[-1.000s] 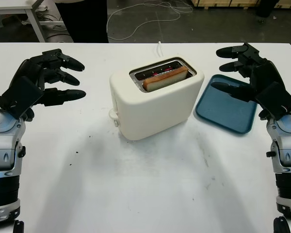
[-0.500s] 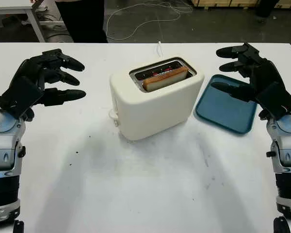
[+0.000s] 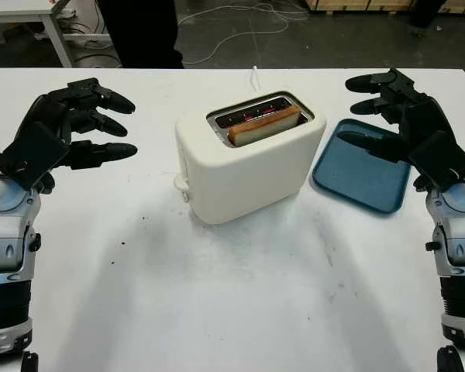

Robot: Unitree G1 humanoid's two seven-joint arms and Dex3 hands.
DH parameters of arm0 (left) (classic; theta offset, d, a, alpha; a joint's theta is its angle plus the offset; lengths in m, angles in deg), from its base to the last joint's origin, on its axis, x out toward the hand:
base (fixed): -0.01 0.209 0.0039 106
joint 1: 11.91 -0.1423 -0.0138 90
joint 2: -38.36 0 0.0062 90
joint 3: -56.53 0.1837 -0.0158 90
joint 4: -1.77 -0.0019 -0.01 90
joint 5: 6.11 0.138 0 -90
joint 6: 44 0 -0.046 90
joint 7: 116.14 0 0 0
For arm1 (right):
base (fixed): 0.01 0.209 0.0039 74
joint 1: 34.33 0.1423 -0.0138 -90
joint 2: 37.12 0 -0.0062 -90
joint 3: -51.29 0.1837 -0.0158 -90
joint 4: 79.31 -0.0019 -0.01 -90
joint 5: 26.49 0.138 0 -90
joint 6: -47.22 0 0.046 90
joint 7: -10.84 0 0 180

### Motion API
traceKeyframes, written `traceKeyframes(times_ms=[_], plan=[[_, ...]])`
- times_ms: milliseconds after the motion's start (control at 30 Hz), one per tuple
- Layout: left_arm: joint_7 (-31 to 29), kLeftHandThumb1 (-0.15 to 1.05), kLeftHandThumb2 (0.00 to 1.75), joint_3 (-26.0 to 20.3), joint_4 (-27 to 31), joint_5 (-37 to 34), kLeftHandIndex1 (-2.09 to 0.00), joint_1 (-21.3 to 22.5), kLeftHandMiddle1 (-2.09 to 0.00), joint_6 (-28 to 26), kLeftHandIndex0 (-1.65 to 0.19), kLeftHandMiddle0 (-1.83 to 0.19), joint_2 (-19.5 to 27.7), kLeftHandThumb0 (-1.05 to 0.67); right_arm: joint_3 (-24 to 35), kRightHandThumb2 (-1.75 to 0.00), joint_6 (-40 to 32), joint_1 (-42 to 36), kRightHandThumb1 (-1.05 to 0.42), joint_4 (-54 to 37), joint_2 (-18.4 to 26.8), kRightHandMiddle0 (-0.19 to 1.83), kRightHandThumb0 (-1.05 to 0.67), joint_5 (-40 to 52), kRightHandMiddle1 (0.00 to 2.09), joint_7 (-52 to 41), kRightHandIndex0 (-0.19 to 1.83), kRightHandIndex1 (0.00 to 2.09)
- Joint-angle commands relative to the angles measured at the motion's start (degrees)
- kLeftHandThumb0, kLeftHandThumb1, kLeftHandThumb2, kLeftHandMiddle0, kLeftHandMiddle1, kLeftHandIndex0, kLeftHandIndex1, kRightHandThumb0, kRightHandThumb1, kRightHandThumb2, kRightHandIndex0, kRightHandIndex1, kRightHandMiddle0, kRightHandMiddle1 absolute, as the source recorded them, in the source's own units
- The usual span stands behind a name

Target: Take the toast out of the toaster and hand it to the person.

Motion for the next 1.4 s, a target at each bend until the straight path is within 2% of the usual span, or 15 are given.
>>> traceKeyframes(times_ms=[0, 1367], plan=[[0.08, 0.62, 0.0, 0.07, 0.52, -0.16, -0.93, -0.01, -1.08, 0.37, -0.59, -0.59, -0.12, -1.05, -0.28, 0.0, 0.31, 0.64, -0.8, -0.08, -0.29, 0.18, -0.69, -0.08, 0.82, 0.11, 0.09, 1.15], [-0.03, 0.62, 0.0, -0.24, 0.76, -0.08, -0.94, -0.35, -1.07, 0.5, -0.58, -0.59, -0.09, -1.05, -0.28, 0.0, -0.02, 0.41, -0.79, -0.5, -0.31, 0.18, -0.66, -0.18, 0.81, 0.25, 0.09, 1.15]])
